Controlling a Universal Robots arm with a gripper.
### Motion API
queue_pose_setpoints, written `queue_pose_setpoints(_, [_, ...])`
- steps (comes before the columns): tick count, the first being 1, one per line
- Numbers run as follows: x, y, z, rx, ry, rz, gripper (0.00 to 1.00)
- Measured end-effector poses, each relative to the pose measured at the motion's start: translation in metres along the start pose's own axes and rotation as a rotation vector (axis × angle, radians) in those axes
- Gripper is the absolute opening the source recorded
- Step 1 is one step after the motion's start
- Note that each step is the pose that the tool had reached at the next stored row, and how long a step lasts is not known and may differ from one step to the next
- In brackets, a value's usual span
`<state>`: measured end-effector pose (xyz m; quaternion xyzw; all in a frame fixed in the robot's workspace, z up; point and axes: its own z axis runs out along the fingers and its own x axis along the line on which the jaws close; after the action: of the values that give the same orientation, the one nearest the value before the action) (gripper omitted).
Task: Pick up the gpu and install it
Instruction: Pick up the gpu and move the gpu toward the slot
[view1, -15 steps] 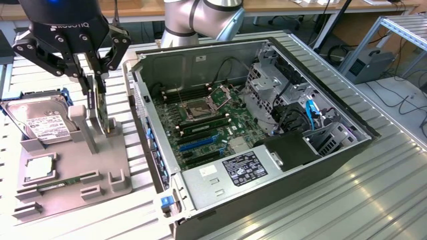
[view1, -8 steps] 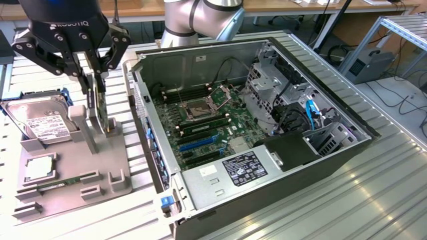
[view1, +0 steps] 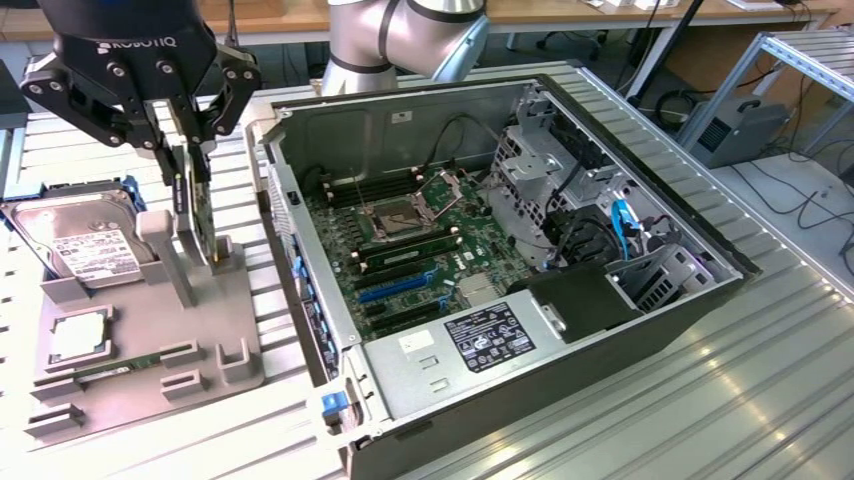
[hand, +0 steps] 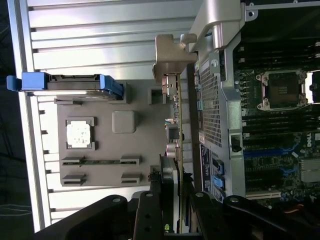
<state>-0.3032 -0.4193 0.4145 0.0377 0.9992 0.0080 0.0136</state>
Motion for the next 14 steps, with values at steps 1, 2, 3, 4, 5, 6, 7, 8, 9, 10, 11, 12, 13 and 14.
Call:
queue_pose_setpoints(1, [0.0, 0.0, 0.0, 0.0, 0.0, 0.0, 0.27])
queue_pose_setpoints(2, [0.0, 0.0, -0.0001, -0.0001, 0.0, 0.0, 0.27])
queue_pose_setpoints(3, [0.0, 0.0, -0.0001, 0.0, 0.0, 0.0, 0.27])
queue_pose_setpoints(4, [0.0, 0.0, -0.0001, 0.0001, 0.0001, 0.0, 0.27])
queue_pose_setpoints(5, [0.0, 0.0, -0.0001, 0.0001, 0.0001, 0.0, 0.27])
queue_pose_setpoints(6, [0.0, 0.0, -0.0002, 0.0001, 0.0001, 0.0, 0.27])
queue_pose_setpoints(7, [0.0, 0.0, -0.0001, 0.0001, 0.0001, 0.0, 0.27])
queue_pose_setpoints(8, [0.0, 0.0, -0.0001, 0.0002, 0.0001, 0.0, 0.27])
queue_pose_setpoints(9, [-0.0001, 0.0, -0.0002, 0.001, 0.0001, 0.0, 0.27])
queue_pose_setpoints(10, [-0.0003, 0.0, -0.0002, 0.0025, 0.0, 0.0, 0.27])
queue_pose_setpoints(11, [-0.0007, 0.0001, -0.0003, 0.0041, 0.0, 0.0, 0.27])
queue_pose_setpoints(12, [-0.0012, 0.0001, -0.0001, 0.005, -0.0002, 0.0, 0.27])
queue_pose_setpoints(13, [-0.0017, 0.0001, -0.0001, 0.0059, -0.0003, 0.0, 0.27])
queue_pose_setpoints(14, [-0.0023, 0.0002, -0.0001, 0.0064, -0.0003, 0.0, 0.27])
